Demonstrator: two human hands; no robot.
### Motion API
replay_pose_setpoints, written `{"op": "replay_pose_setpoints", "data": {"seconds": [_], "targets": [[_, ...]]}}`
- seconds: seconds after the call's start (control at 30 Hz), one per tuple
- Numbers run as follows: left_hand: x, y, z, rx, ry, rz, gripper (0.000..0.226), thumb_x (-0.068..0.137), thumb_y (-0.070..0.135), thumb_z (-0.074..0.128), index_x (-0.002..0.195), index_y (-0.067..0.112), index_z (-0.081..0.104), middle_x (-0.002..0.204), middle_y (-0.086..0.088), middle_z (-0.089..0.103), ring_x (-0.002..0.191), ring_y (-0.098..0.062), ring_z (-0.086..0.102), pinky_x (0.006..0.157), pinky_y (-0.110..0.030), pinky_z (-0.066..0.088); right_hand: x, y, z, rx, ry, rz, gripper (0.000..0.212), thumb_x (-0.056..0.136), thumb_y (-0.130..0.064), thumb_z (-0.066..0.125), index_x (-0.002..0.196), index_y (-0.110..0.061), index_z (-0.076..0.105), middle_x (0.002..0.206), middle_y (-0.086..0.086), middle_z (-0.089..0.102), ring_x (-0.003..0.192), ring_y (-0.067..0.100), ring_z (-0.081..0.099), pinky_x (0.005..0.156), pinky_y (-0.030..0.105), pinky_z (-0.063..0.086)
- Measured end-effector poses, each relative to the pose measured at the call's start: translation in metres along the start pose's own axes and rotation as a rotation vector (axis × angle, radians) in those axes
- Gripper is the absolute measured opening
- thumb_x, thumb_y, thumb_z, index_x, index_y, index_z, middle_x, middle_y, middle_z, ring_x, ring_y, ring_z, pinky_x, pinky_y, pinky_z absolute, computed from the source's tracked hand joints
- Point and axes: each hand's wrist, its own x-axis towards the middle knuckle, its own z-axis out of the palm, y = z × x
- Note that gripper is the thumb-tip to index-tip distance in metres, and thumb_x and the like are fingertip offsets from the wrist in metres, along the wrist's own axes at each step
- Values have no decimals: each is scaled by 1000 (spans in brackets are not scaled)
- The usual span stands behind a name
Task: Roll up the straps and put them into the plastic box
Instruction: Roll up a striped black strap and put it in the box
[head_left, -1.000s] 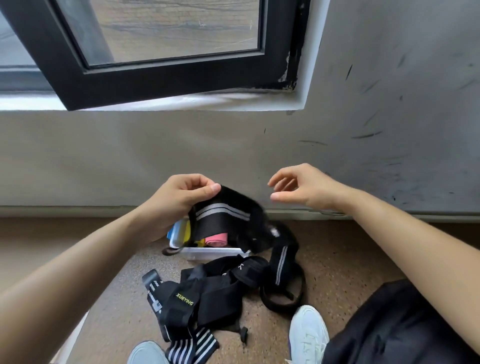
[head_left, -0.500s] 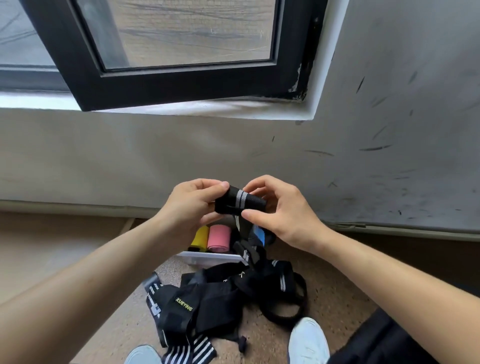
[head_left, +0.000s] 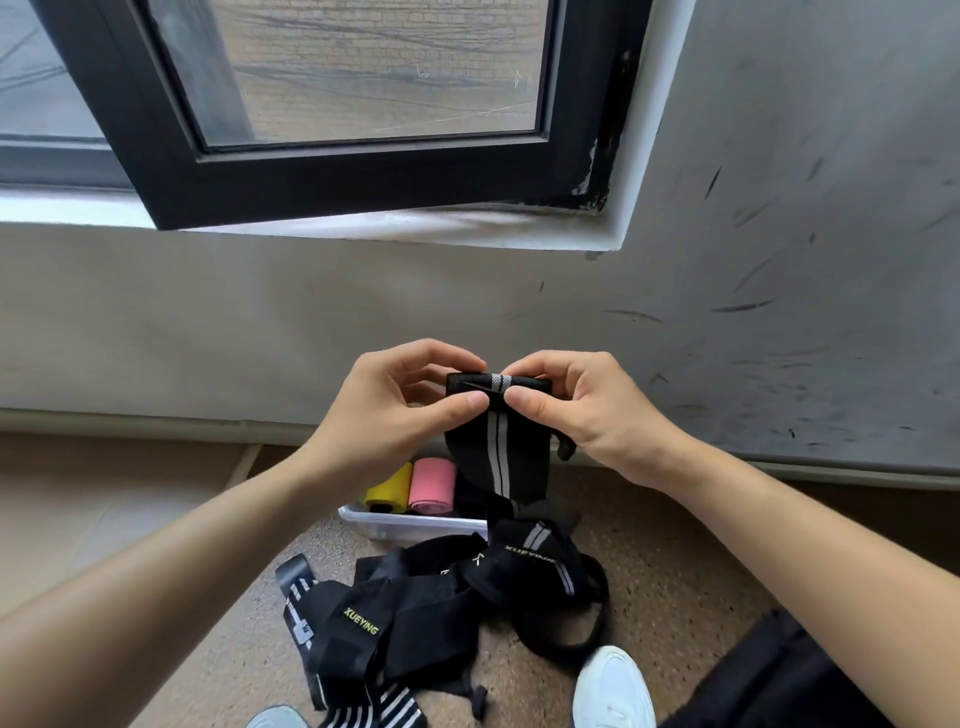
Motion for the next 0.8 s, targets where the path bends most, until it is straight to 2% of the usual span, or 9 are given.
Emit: {"op": "replay_pose_setpoints", "data": {"seconds": [0.07,0.2,0.27,0.33,0.37,0.43,0.53,0.63,0.8], "targets": [[0,-1,-1,70,12,55,20,84,10,82,102,17,78,89,-9,78,80,-32,75,75,-43,64,-1,-1,0,26,-31,19,17,100,-13,64,111,-4,73,96,20,75,84,18,71,78,35,61],[0,-3,-2,150,48,105,12,86,17,81,98,19,79,80,-5,76,72,-39,69,67,-50,61,-3,-8,1,106,-94,77,21,101,-15,61,116,-3,70,82,6,72,63,9,66,51,23,51],[2,-5,-1,165,112,88,5,88,19,80,93,18,77,74,-3,74,66,-36,67,63,-47,59,-2,-10,0,118,-92,72,24,98,-13,65,121,-7,67,93,10,73,69,13,67,51,30,52],[4,-7,-1,167,168,73,3,90,20,79,90,18,76,73,-2,72,59,-22,63,57,-39,56,-1,-10,0,130,-51,61,23,98,-11,66,121,-9,66,96,18,73,71,18,66,52,33,55],[5,-8,-1,169,185,72,4,91,21,79,90,18,76,74,-3,72,59,-16,61,56,-35,54,0,-10,1,145,-30,66,22,99,-12,64,121,-10,66,97,23,72,71,21,66,50,32,55],[5,-9,-1,193,201,80,5,91,22,79,92,18,76,78,-5,72,59,-18,62,55,-36,54,0,-10,2,183,-3,81,22,100,-15,63,121,-10,69,101,28,71,71,25,65,45,28,54],[2,-6,3,156,135,44,6,93,19,75,97,16,72,83,-15,72,63,-32,66,55,-44,57,-1,-8,4,181,32,73,20,99,-15,65,117,-10,73,102,28,71,73,27,65,41,25,50],[1,-1,3,-14,5,-90,10,95,17,68,102,11,65,81,-11,75,66,-18,67,56,-35,57,-2,-6,2,179,69,28,17,97,-11,68,112,-10,76,95,23,74,74,25,68,43,27,51],[3,1,-3,-35,-110,-221,15,99,21,63,109,11,70,89,-1,74,81,-12,69,63,-27,59,-3,-6,-1,169,113,-23,18,90,-3,74,104,-13,80,88,14,76,75,21,68,46,29,55]]}}
